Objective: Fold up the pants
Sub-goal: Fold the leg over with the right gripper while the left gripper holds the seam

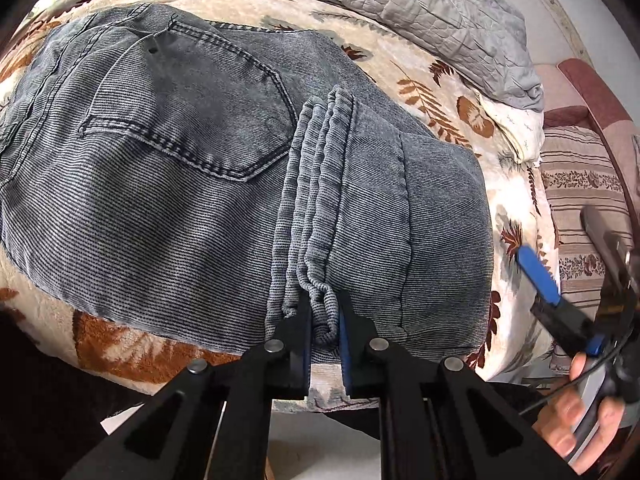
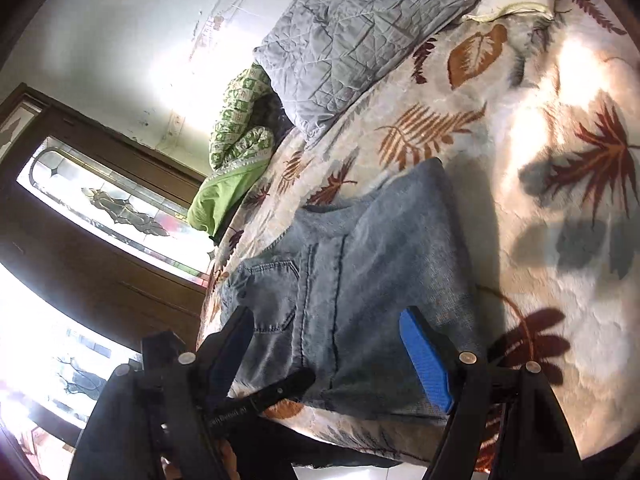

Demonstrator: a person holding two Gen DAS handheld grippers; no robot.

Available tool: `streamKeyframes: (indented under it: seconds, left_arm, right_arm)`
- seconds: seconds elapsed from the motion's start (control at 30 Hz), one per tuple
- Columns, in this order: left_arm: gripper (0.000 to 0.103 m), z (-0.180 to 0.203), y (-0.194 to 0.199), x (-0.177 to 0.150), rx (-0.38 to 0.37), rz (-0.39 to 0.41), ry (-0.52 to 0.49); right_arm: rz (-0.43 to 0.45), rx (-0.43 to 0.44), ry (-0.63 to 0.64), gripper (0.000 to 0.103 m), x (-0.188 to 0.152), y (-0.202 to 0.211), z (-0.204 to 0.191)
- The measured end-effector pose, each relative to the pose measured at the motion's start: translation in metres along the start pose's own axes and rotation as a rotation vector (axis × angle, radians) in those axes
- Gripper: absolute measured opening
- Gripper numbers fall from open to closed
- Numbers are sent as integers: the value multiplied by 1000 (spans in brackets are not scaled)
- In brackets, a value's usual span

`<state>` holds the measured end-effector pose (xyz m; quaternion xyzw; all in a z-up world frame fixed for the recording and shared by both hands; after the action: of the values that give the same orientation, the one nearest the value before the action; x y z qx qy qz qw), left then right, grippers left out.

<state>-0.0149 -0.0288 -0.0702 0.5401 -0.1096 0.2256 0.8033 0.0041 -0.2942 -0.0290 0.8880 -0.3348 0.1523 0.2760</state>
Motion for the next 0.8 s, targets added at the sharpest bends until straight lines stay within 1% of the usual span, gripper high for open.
streamKeyframes:
  seconds: [0.03, 0.07, 0.1, 0.13, 0.2, 0.23, 0.27, 0.3, 0.33, 0.4, 0.43, 0.47, 0.53, 0.57, 0.6, 0.63, 0.67, 0.7, 0.73, 0.77, 0.8]
  left_arm:
    - [13, -1, 0, 0, -4, -1, 6]
    - [13, 0, -1, 1, -7, -4, 10]
    - [13, -1, -1, 1, -10, -7, 12]
    - [14, -2, 1, 0, -15, -8, 14]
    - [15, -2, 2, 1, -31, -17, 16]
    - [16, 0, 6, 2, -47, -19, 14]
    - [17, 0, 14, 4, -58, -9, 16]
    - [27, 2, 23, 6, -68, 19, 15]
    - [41, 6, 34, 9, -68, 58, 4]
    - [58, 17, 53, 14, -97, 143, -37]
    - [61, 23, 58, 16, -109, 174, -65]
    - [61, 27, 58, 16, -109, 183, -94]
    - [61, 31, 43, 14, -85, 146, -126]
    - [61, 28, 30, 12, -52, 111, -126]
    - [61, 25, 13, 10, 0, 65, -137]
    - [60, 22, -3, 5, 42, 17, -165]
    - [60, 25, -6, 3, 52, 45, -204]
    - [61, 29, -2, 3, 64, 74, -235]
    - [61, 33, 1, 3, 73, 68, -245]
    - [61, 36, 4, 5, 66, 65, -243]
    - [61, 37, 10, 8, 59, 79, -245]
  right_arm:
    - [-15, 34, -27, 79, 11, -8, 1]
    - [-49, 65, -74, 79, 21, -21, 5]
    - [-85, 74, -133, 79, 29, -34, 15]
    - [-119, 58, -179, 79, 36, -48, 25]
    - [-213, -24, -213, 79, 42, -80, 54]
    - [-216, -16, -283, 78, 41, -88, 70]
    - [-171, 12, -332, 78, 43, -83, 74]
    - [-166, 18, -333, 78, 46, -78, 70]
    - [-170, 2, -296, 78, 46, -75, 64]
    - [-161, -30, -228, 78, 43, -65, 54]
    - [-156, -20, -213, 78, 41, -58, 50]
    - [-144, -2, -208, 78, 37, -50, 46]
    - [-116, 29, -214, 78, 27, -31, 42]
    - [-114, 46, -222, 78, 21, -23, 42]
    - [-111, 62, -232, 79, 14, -15, 42]
    - [-111, 73, -245, 79, 5, -9, 44]
    - [-122, 69, -262, 81, -5, -6, 49]
    - [-150, 43, -274, 82, -14, -7, 58]
    - [-177, 23, -286, 82, -22, -11, 68]
    - [-140, 65, -301, 81, -24, -8, 73]
    - [-128, 79, -328, 81, -24, -5, 75]
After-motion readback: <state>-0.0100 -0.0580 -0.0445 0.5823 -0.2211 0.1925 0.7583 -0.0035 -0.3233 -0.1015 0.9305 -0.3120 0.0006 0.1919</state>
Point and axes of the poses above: each gripper's, at about its wrist camera, not at the fingertips, and y roughly against the way its jaws point, z to its right, x to its top, the point moved 1 cm from there along -y, roughly the way its jaws point, and after that the axes turned 9 degrees about z, right-handed, at the moved point
